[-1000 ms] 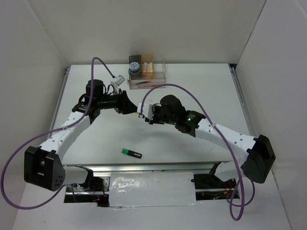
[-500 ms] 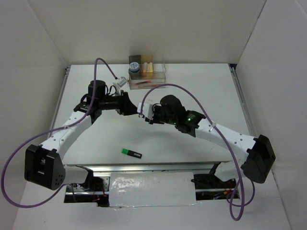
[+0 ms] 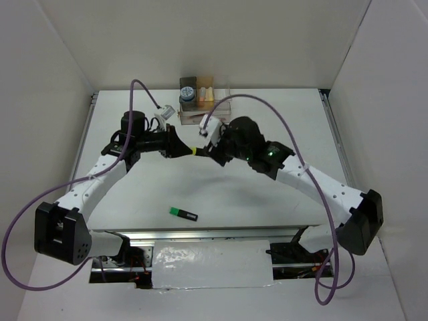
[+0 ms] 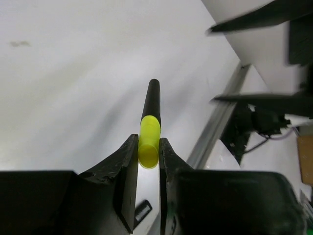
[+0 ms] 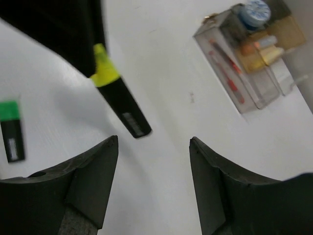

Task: Sort the stationery into containers
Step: Place the pen in the storage box.

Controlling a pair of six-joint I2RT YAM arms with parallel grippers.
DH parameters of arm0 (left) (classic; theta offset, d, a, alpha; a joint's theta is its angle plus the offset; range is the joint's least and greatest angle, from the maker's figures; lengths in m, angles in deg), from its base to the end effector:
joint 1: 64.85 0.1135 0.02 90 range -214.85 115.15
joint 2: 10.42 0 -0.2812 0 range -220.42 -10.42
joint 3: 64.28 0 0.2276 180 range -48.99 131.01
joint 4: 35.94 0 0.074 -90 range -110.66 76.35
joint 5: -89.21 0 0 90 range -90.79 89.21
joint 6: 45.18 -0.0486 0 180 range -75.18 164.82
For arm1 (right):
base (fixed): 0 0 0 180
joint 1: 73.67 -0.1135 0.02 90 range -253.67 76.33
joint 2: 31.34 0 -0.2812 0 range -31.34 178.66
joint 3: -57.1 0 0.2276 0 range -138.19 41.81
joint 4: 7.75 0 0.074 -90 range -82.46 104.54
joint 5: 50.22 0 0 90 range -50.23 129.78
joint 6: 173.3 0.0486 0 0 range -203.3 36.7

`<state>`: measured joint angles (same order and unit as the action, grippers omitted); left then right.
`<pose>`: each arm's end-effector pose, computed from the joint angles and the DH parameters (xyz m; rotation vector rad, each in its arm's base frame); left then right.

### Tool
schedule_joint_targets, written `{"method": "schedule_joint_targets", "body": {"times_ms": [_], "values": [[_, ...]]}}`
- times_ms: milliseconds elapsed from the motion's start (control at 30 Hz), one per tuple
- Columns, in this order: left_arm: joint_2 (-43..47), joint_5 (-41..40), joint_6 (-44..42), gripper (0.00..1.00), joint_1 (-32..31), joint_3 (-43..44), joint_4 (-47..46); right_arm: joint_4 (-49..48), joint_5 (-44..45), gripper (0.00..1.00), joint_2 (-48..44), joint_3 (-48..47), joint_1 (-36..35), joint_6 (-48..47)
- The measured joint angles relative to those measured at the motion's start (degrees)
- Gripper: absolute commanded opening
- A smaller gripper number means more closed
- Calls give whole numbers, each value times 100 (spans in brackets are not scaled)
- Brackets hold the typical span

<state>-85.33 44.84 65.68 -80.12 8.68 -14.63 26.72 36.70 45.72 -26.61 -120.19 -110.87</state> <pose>0.2547 -0.1055 0.3346 0.4478 1.9884 -1.1867 0.1987 0.2133 0.3567 -1.2710 1.6284 0.2598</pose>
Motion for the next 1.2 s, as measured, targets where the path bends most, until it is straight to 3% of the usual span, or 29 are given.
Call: {"method": "schedule_joint_targets", "body": {"times_ms": [133,367,567,733,933,1200], "values": [[-76,-542,-153,0,210,251,59,313,-129,68,-175,-636,850,1272],[-905,-2221,-278,0,35,1340,-483,975,-369,69,-946,-437,2177,2608],[-2531,-4249,-337,0,-684,3095,-789,1226,-570,68,-1198,-133,2726,2957],[-3995,-5598,-1058,0,-1294,4492,-1373,1292,-695,68,-1189,-129,3014,3099],[-5770,-6330,-1635,0,-1587,6260,-1696,1303,-835,67,-1189,-35,3261,3200],[-6955,-6837,-2249,0,-1416,6937,-2487,1305,-992,66,-1189,289,3331,3220]]}}
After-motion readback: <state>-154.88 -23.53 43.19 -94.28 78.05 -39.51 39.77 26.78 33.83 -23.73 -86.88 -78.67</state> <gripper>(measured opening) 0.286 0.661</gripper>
